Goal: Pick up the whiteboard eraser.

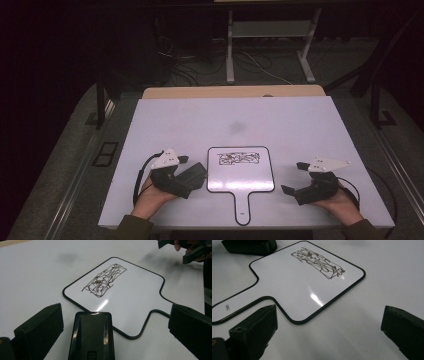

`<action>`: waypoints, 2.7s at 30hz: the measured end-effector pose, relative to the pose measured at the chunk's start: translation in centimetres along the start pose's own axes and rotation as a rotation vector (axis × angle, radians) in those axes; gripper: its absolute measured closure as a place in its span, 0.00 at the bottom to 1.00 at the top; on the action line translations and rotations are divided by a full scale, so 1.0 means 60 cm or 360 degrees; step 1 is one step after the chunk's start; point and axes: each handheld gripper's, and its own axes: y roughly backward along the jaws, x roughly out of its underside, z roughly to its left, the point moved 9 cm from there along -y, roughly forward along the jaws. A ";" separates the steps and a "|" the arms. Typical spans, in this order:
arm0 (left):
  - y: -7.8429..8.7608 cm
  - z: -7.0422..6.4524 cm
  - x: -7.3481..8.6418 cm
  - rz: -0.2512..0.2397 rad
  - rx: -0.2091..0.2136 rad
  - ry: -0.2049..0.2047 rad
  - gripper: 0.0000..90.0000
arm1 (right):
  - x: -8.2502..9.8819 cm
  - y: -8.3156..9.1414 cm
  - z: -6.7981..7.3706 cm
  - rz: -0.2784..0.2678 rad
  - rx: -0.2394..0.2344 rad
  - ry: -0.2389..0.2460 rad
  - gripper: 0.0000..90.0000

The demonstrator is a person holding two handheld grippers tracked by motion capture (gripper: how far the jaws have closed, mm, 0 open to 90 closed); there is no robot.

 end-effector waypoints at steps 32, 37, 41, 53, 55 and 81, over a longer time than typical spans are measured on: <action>-0.019 0.019 -0.017 0.0070 -0.0035 -0.0042 0.00 | -0.004 0.007 -0.003 -0.0045 -0.0026 -0.0031 0.00; -0.024 0.028 -0.009 0.0130 -0.0068 -0.0029 0.00 | -0.002 0.007 -0.004 -0.0046 -0.0027 -0.0032 0.00; -0.025 0.033 -0.003 0.0172 -0.0093 -0.0031 0.00 | -0.003 0.008 -0.005 -0.0049 -0.0027 -0.0034 0.00; -0.023 0.043 0.016 0.0299 -0.0152 -0.0056 0.02 | -0.003 0.006 -0.005 -0.0047 -0.0027 -0.0040 0.00; -0.023 0.045 0.021 0.0327 -0.0162 -0.0059 0.03 | -0.002 0.006 -0.005 -0.0046 -0.0024 -0.0036 0.00; -0.021 0.038 0.058 0.0590 -0.0157 -0.0069 0.22 | 0.000 0.005 -0.003 -0.0027 -0.0028 -0.0031 0.00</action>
